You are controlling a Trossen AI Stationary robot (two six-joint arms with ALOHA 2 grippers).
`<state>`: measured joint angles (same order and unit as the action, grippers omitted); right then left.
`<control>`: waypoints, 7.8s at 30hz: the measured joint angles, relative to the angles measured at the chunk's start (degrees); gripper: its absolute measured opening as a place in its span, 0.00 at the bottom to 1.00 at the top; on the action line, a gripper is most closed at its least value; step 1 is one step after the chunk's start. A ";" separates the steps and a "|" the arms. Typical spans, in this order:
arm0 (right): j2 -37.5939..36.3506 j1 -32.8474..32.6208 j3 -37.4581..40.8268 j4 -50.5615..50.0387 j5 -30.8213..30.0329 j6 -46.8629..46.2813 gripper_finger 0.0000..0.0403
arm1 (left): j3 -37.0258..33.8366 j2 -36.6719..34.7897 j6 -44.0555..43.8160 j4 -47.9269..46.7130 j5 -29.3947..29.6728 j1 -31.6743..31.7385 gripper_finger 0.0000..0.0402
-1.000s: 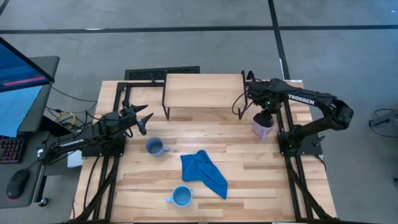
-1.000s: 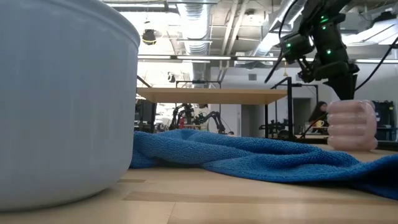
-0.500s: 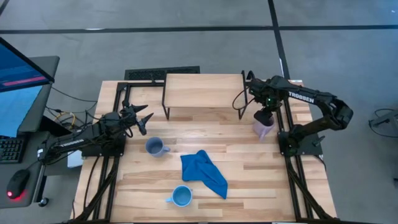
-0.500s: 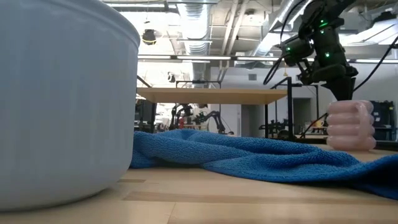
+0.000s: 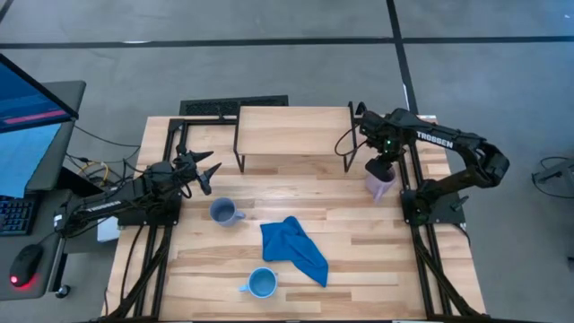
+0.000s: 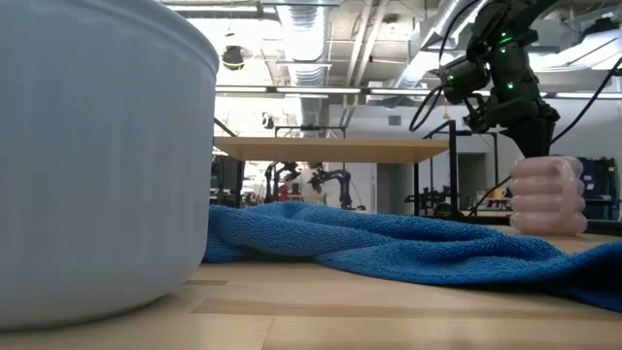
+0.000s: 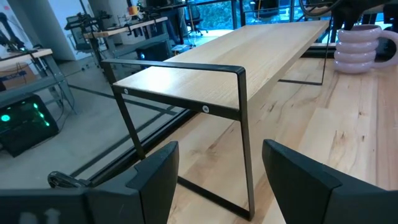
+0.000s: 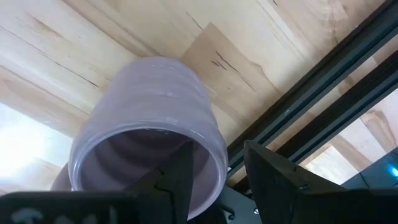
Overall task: Stack small to large cups/mugs on shelf
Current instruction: Put the purple mug on the shelf
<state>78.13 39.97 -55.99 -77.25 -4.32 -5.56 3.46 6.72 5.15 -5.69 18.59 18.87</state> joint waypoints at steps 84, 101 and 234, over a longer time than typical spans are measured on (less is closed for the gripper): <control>2.00 -1.31 -23.76 -12.76 -2.00 8.41 0.10 | -0.02 -0.02 -0.39 0.00 0.00 0.00 0.56; 2.01 -1.30 -37.26 -12.81 -7.80 10.66 0.10 | -0.02 -0.02 -0.42 0.00 0.02 0.02 0.56; 28.04 -5.44 -59.84 -12.72 -3.26 28.63 0.14 | -0.02 0.00 -1.95 -0.02 0.17 0.01 0.56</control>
<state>106.17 34.52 -115.83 -89.97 -7.57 23.08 3.44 6.72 3.20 -5.72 18.76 18.88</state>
